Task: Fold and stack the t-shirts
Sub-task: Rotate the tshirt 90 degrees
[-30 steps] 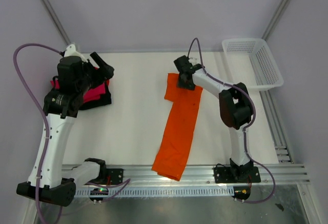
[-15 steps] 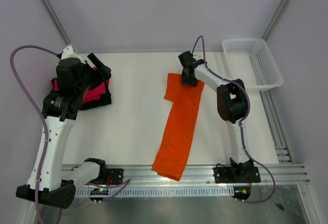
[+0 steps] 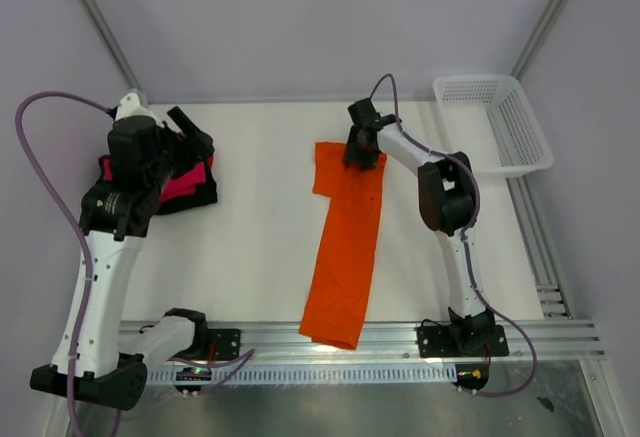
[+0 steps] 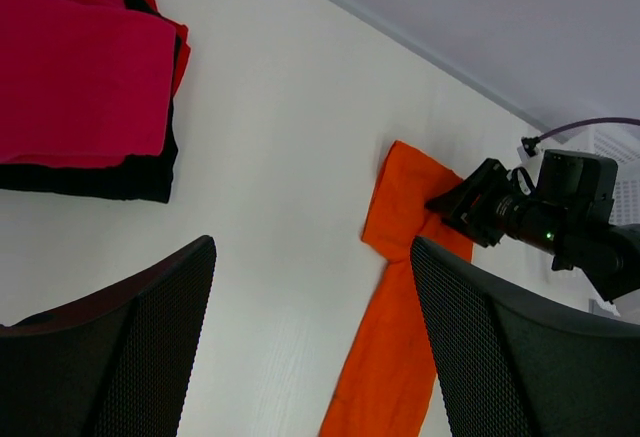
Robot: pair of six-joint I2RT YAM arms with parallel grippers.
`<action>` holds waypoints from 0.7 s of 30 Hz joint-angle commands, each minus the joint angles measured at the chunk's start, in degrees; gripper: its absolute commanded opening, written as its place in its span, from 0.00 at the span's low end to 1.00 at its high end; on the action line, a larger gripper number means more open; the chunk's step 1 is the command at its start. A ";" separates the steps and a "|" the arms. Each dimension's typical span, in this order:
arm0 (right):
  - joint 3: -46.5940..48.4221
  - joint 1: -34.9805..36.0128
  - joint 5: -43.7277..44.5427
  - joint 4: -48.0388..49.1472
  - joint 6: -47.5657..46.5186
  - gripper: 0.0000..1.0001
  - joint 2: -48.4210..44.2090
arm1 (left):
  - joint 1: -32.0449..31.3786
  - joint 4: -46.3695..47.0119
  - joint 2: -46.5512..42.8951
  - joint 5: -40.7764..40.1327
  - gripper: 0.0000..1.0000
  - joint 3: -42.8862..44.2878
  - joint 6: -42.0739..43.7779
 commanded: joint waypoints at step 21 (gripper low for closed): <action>24.36 0.36 -15.52 3.36 -7.76 0.51 15.04 | 0.24 -9.42 -7.62 -3.87 0.82 -1.07 -1.72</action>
